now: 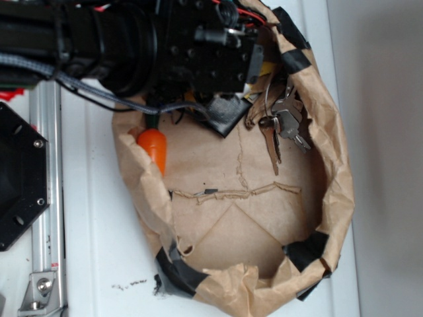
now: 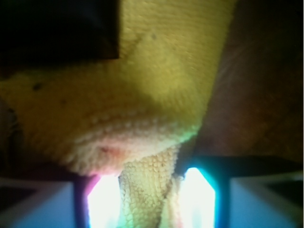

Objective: Grab the yellow cloth.

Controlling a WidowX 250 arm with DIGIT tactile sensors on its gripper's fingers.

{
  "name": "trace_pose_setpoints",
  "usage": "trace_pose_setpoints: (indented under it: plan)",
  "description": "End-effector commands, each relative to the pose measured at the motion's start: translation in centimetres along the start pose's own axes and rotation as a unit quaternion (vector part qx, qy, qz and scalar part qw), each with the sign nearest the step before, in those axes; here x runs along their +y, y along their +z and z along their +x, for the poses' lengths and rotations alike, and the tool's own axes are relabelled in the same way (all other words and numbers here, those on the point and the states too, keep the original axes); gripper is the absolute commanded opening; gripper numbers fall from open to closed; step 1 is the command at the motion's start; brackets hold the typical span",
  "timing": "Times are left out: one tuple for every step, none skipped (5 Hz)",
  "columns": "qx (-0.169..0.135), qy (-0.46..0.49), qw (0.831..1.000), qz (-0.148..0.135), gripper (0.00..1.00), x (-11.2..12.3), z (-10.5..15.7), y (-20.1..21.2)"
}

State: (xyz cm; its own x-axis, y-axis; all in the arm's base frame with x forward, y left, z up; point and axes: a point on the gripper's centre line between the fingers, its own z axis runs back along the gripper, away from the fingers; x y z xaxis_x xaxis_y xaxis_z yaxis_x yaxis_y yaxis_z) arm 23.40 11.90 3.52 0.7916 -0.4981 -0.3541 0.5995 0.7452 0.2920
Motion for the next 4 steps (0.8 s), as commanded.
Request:
trace_pose_setpoints:
  plan:
    - [-0.008, 0.009, 1.0, 0.017, 0.0, -0.8, 0.0, 0.5]
    - [-0.014, 0.01, 1.0, 0.013, 0.0, -0.9, 0.0, 0.8]
    - [-0.073, 0.028, 0.997, -0.001, 0.0, -1.0, 0.8, 4.7]
    - [-0.195, 0.102, 0.975, -0.033, 0.0, -1.8, 2.0, 11.6]
